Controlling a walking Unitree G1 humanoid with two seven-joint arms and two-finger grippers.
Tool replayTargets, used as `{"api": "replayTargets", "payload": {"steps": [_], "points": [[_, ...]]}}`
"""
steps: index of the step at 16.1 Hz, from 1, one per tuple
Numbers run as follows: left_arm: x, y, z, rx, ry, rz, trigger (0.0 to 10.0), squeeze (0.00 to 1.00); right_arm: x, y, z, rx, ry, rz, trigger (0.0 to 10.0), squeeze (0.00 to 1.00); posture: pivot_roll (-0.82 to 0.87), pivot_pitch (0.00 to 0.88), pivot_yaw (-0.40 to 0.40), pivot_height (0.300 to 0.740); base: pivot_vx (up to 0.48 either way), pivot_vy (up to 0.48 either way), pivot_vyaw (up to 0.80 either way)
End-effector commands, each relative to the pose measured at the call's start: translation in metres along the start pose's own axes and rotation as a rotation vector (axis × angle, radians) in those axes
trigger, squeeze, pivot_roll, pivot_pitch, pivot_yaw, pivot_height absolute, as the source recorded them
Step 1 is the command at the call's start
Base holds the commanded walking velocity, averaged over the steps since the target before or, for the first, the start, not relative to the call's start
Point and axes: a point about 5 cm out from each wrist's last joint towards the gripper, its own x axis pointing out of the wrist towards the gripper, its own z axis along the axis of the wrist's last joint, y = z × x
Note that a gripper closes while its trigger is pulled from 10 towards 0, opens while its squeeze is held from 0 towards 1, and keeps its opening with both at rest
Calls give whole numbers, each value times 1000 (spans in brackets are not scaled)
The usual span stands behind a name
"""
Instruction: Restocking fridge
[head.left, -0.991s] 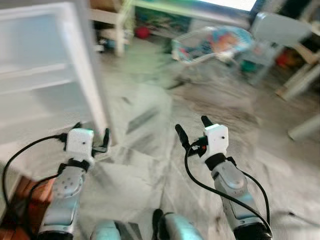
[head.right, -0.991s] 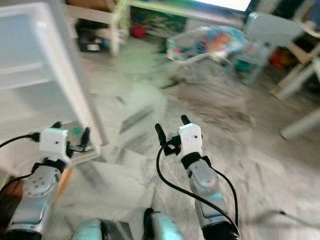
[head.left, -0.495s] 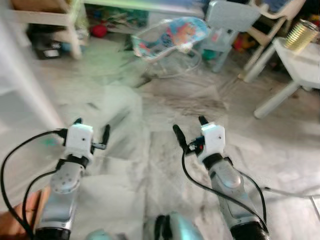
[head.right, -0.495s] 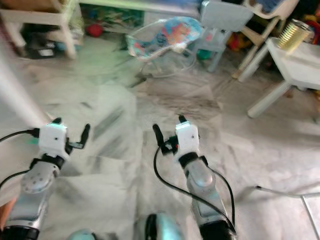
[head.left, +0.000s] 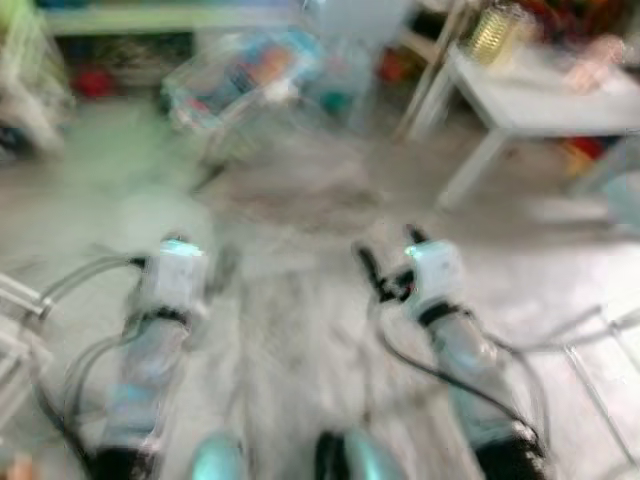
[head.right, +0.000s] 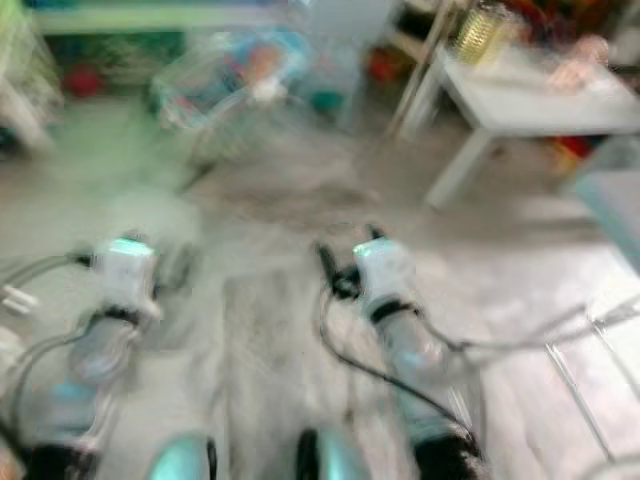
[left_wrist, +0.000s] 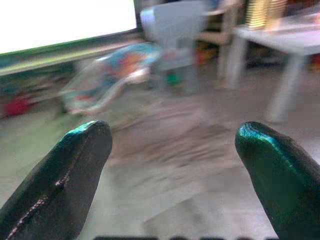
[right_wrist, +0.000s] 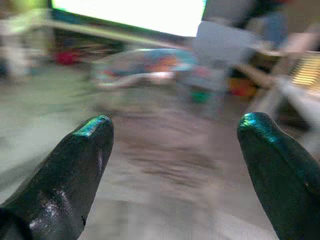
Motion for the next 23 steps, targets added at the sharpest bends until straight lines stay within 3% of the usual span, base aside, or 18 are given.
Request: {"api": "replayTargets", "payload": {"steps": [1, 7, 11, 13, 18, 20, 23], "points": [[-6, 9, -6, 18, 29, 18, 10000, 0, 0, 9, -2, 17, 4, 20, 10000, 0, 89, 151, -111, 740, 0, 0, -800], [-4, 10, -9, 16, 73, 36, 10000, 0, 3, 2, 7, 23, -19, -32, 10000, 0, 88, 158, -110, 740, 0, 0, -800], [-12, 17, -7, 1, 63, 68, 10000, 0, -10, -6, 9, 23, -22, -96, 10000, 0, 79, 174, -95, 740, 0, 0, -800], [-16, 21, -16, -57, 89, 121, 10000, 0, -18, -17, 9, 6, -29, -160, 10000, 0, 56, 142, -82, 740, 0, 0, -800], [-11, 21, -23, -93, 123, 135, 10000, 0, -26, -30, 6, 9, -15, -225, 10000, 0, 45, 105, -59, 740, 0, 0, -800], [-5, 15, -19, -87, 93, 97, 10000, 0, -28, -32, 4, 3, 19, -258, 10000, 0, 41, 96, -63, 740, 0, 0, 0], [-10, 16, -23, -98, 104, 113, 10000, 0, -39, -39, -3, 10, 76, -327, 10000, 0, 43, 89, -60, 740, 106, 0, 0]]}}
